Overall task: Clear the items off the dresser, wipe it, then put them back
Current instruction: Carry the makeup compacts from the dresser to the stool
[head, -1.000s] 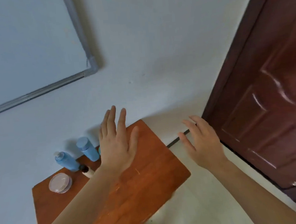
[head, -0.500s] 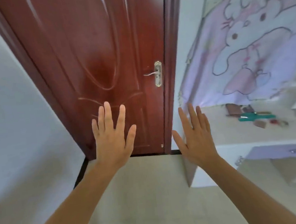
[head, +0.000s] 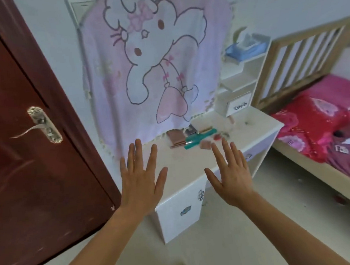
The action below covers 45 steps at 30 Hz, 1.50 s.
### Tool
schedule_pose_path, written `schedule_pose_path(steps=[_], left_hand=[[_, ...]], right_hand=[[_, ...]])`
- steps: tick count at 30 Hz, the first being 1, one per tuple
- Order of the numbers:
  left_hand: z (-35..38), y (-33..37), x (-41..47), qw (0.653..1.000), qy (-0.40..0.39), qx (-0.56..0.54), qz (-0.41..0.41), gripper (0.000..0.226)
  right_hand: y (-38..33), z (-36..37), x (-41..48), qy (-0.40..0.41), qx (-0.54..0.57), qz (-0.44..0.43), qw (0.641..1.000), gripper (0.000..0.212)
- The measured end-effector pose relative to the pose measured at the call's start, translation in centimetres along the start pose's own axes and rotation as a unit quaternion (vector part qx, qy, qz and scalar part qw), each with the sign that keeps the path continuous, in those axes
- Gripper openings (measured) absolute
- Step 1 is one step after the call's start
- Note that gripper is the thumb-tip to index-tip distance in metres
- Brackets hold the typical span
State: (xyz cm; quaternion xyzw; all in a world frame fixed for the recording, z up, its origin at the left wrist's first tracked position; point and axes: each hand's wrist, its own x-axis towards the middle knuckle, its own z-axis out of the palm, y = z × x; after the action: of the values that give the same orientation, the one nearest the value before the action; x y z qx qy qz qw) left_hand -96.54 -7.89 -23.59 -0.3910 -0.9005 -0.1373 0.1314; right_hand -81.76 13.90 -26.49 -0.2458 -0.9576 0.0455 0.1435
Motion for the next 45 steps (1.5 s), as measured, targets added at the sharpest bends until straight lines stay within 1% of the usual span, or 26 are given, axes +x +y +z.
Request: schedule_pose_path(steps=[2,5,9,13,15,17,21,24,29,33,35,37,42,44,45], left_hand=[[1.8,0.5,4.3,1.0,-0.01,-0.022,0.01,0.064],[4.0,1.2,10.9,0.999,-0.018,-0.046,0.016,0.064],[7.2,2.5,18.2,0.996,-0.071,-0.055,0.015,0.064],[11.2,2.9,22.8,0.994,-0.106,-0.032,0.024,0.065],[13.6,2.8,24.5,0.992,-0.124,-0.017,0.02,0.065],[16.1,2.8,25.7,0.99,-0.143,-0.015,-0.001,0.066],[20.7,3.2,27.7,0.982,-0.179,-0.016,-0.054,0.066],[23.7,3.3,29.2,0.974,-0.203,-0.011,-0.105,0.065],[26.9,4.0,31.7,0.951,-0.229,-0.014,-0.206,0.066],[29.6,4.5,32.0,0.928,-0.274,-0.013,-0.254,0.066],[31.2,4.7,31.9,0.916,-0.306,-0.017,-0.259,0.064],[32.9,4.7,31.7,0.911,-0.331,-0.024,-0.245,0.063],[36.5,3.5,31.2,0.912,-0.363,-0.025,-0.189,0.065],[37.2,2.9,30.7,0.906,-0.379,-0.021,-0.189,0.066],[37.4,2.6,30.4,0.904,-0.38,-0.023,-0.193,0.065]], right_hand=[[2.1,-0.2,3.8,-0.021,-0.016,0.013,1.0,0.073],[4.8,-0.9,9.5,-0.028,-0.028,0.019,0.999,0.072],[7.8,-0.6,15.2,-0.031,-0.005,0.058,0.998,0.071],[10.3,2.4,18.9,-0.037,0.022,0.083,0.996,0.069],[11.8,4.5,20.7,-0.056,0.024,0.083,0.995,0.067],[13.2,7.0,22.5,-0.085,0.023,0.077,0.993,0.068],[15.6,11.6,26.8,-0.131,0.021,0.039,0.99,0.068],[17.3,14.4,31.2,-0.183,0.032,-0.005,0.983,0.067],[18.9,18.2,38.6,-0.26,0.048,-0.092,0.96,0.062],[18.6,21.4,42.0,-0.304,0.044,-0.169,0.937,0.058],[17.9,23.1,42.5,-0.322,0.049,-0.191,0.926,0.055],[17.2,24.8,42.3,-0.331,0.05,-0.207,0.919,0.054],[16.6,28.4,40.4,-0.379,0.024,-0.242,0.893,0.061],[17.0,29.0,39.3,-0.397,0.002,-0.257,0.881,0.059],[17.2,29.2,38.8,-0.397,0.001,-0.256,0.881,0.057]])
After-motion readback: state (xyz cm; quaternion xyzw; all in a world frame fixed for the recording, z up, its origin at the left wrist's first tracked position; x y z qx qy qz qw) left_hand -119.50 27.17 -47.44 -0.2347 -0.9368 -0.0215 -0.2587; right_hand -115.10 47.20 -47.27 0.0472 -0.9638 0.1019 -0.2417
